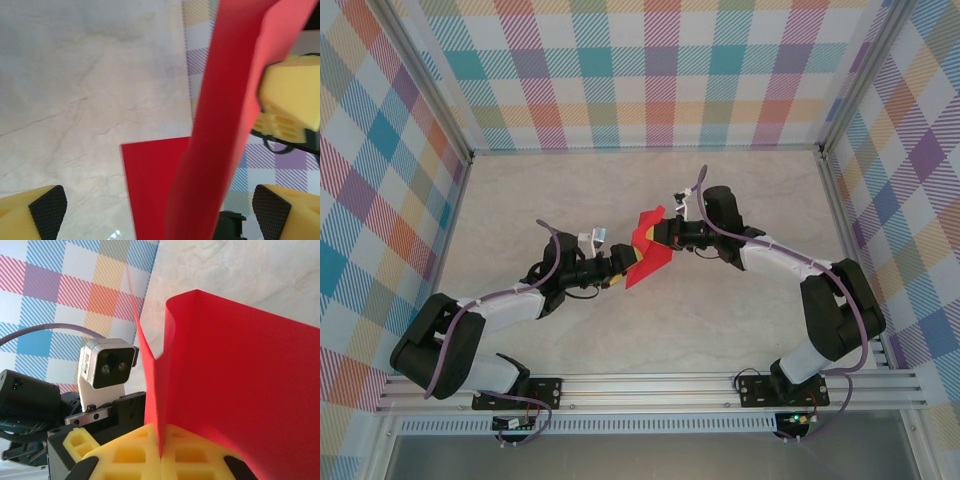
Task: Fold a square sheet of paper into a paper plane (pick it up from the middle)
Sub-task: Pick up the paper from the center of the table, then turn over the paper at the center of the table.
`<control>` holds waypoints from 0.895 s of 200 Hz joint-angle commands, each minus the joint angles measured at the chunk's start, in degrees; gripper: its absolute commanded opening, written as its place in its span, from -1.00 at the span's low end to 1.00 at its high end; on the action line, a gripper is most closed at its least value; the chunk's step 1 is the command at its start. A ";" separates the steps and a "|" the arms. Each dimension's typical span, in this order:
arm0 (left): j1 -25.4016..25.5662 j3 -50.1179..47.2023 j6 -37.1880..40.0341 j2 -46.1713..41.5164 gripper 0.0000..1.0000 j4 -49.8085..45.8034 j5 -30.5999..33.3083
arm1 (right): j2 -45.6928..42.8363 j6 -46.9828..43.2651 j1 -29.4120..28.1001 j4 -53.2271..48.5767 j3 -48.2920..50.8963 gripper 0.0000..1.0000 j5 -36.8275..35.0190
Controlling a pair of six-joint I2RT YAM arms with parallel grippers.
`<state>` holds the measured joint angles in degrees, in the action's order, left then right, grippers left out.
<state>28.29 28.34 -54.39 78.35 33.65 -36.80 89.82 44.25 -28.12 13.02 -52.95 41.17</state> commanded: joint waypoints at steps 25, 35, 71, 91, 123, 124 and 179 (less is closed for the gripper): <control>-0.79 -1.26 -3.36 -1.35 0.54 12.81 -4.10 | 0.09 2.76 0.52 2.54 -1.80 -0.89 4.85; -0.83 -1.33 -2.89 -1.74 0.43 12.68 -4.07 | 0.17 2.93 0.53 2.53 -1.89 -0.89 5.15; -0.78 -1.91 -1.52 -3.46 0.03 12.33 -2.75 | 0.44 3.08 0.73 2.19 -1.98 -0.88 5.67; -0.79 -1.97 -0.90 -4.44 -0.12 11.50 -2.18 | 0.57 3.12 0.87 2.15 -1.98 -0.88 5.94; -0.83 -1.56 -0.20 -4.46 -0.37 10.32 -2.12 | 0.70 3.00 0.96 1.84 -1.98 -0.87 6.07; -0.81 -1.54 -0.19 -4.40 -0.38 10.31 -2.13 | 0.70 3.02 0.96 1.75 -1.98 -0.87 6.09; -0.80 0.61 1.60 -3.72 -0.71 5.86 -3.10 | 0.67 1.34 0.99 -1.40 -2.64 -0.78 5.46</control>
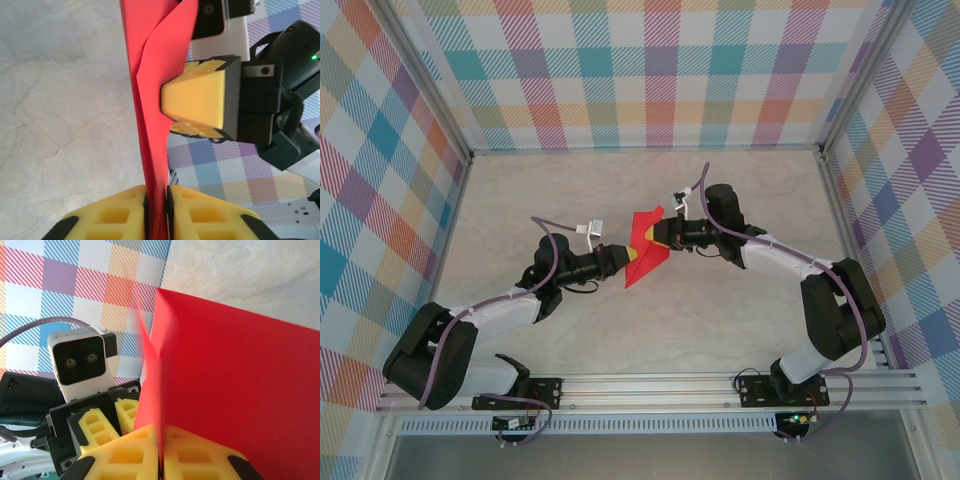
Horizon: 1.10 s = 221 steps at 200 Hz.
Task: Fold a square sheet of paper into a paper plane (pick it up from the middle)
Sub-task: Turn over the paper at the center of the table.
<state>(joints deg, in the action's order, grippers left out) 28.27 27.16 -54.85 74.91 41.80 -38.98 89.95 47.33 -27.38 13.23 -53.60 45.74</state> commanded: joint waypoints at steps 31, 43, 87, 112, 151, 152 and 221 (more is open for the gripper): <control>-0.76 3.28 4.73 -0.54 -0.82 -8.40 0.41 | -1.88 -5.25 0.72 -8.47 -2.29 -0.37 -4.27; -0.79 4.22 6.62 -0.72 -0.86 -12.21 1.42 | -3.47 -7.17 0.88 -12.64 -2.46 -0.17 -8.29; -0.77 11.38 19.07 -3.74 -0.89 -39.52 15.11 | -8.43 -11.13 0.92 -25.53 -1.65 0.26 -25.67; 0.91 18.39 26.86 -5.21 -0.91 -60.88 32.58 | -9.96 -10.77 0.92 -28.01 0.40 0.40 -31.28; 5.75 25.33 29.72 -3.60 -0.91 -77.14 56.46 | -10.59 -9.86 0.90 -26.46 3.85 0.50 -32.92; 5.92 25.54 29.72 -3.44 -0.91 -77.40 56.99 | -10.59 -9.83 0.82 -26.40 3.90 0.50 -32.91; 12.29 33.04 23.60 9.12 -0.92 -91.84 82.69 | -11.20 -8.56 0.88 -26.65 5.62 0.54 -34.88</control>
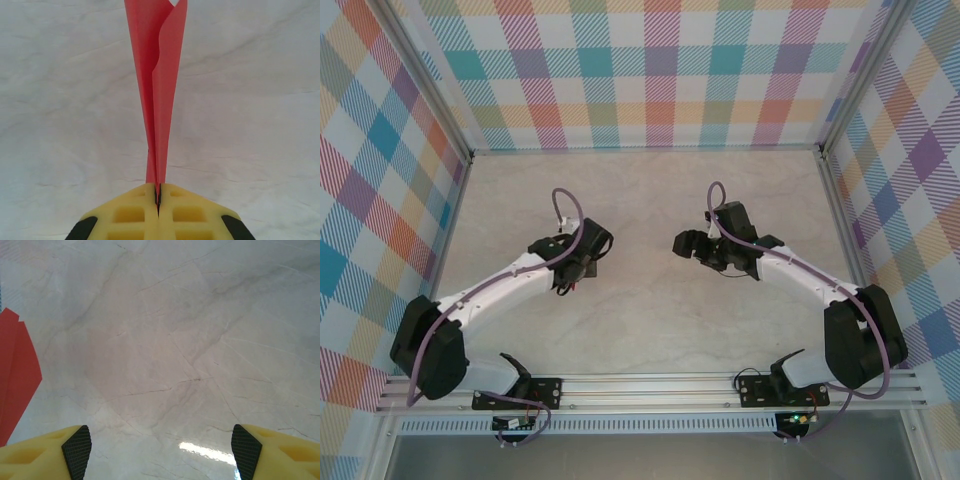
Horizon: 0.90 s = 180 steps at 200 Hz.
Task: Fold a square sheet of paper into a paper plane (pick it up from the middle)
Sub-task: Turn over the paper at the center of the table.
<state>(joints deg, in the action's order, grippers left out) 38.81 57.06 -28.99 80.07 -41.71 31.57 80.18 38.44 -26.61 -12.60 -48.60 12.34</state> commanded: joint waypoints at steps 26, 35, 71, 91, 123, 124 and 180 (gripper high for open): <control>3.82 5.36 -3.28 10.40 -0.88 -8.59 12.97 | -1.60 0.71 0.05 -1.02 0.87 0.55 -2.21; 4.52 6.13 -3.63 12.65 -0.85 -8.07 12.58 | -1.54 0.91 0.06 -1.28 0.96 0.55 -2.51; 7.37 10.12 -4.45 21.47 -0.77 -7.15 10.70 | -1.94 1.15 0.07 -1.96 1.15 0.55 -3.45; 8.51 12.20 -4.50 25.24 -0.71 -6.31 8.68 | -2.47 1.41 0.00 -2.57 1.34 0.55 -4.55; 9.39 12.54 -3.28 25.89 -0.48 -0.75 -0.22 | -4.27 2.61 0.07 -2.89 2.70 0.56 -7.18; 9.37 12.46 -3.18 25.82 -0.47 -0.52 -0.69 | -4.30 2.66 0.07 -2.88 2.71 0.56 -7.25; 8.19 9.50 -1.29 20.59 -0.05 8.37 -14.38 | -3.52 2.38 0.08 -3.41 2.70 0.54 -7.47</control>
<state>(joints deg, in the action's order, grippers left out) 47.48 68.25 -31.09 105.71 -37.87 24.95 76.66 40.91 -26.61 -14.74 -46.33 5.34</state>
